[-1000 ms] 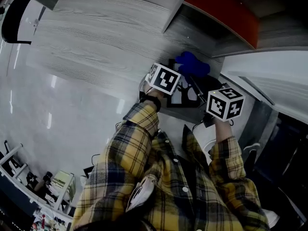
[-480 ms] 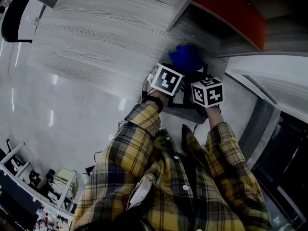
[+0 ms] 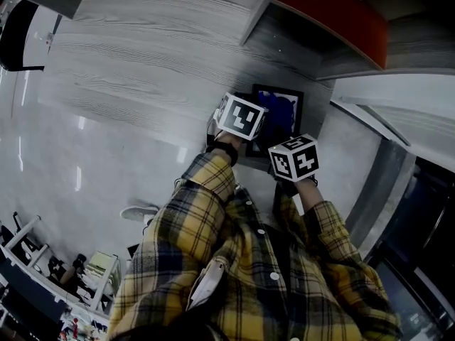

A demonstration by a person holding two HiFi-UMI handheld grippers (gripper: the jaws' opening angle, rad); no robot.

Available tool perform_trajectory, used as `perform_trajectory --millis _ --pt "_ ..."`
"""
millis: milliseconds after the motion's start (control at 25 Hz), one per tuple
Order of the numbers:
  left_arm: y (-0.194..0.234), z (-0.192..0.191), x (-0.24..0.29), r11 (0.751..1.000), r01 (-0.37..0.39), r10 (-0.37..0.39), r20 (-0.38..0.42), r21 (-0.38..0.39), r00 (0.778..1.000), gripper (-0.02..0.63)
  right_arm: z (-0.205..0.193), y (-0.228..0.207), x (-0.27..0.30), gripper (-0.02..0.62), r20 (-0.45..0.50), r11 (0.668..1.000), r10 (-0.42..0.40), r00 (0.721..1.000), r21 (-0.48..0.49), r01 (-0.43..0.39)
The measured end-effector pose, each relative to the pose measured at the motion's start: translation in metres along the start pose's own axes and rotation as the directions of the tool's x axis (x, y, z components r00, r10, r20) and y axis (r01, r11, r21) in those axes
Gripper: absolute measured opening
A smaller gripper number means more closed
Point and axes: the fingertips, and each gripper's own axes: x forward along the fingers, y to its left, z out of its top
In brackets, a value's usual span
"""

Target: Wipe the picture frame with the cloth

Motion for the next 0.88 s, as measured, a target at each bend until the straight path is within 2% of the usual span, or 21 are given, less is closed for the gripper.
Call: perform_trajectory --millis 520,760,880 --pt "-0.001 0.004 -0.003 1.000 -0.002 0.002 0.017 0.005 1.000 0.109 -0.059 0.037 -0.009 0.051 -0.092 0.997 0.069 0.993 -0.020 -0.072" --pt "-0.002 0.008 -0.006 1.000 -0.006 0.005 0.023 0.026 1.000 0.110 -0.054 0.034 -0.025 0.051 -0.014 0.996 0.083 0.996 0.037 -0.082" --pt "-0.003 -0.001 0.001 0.998 -0.022 0.025 -0.053 0.055 0.998 0.112 -0.042 0.028 -0.045 0.051 0.061 0.994 0.079 0.995 0.067 -0.083"
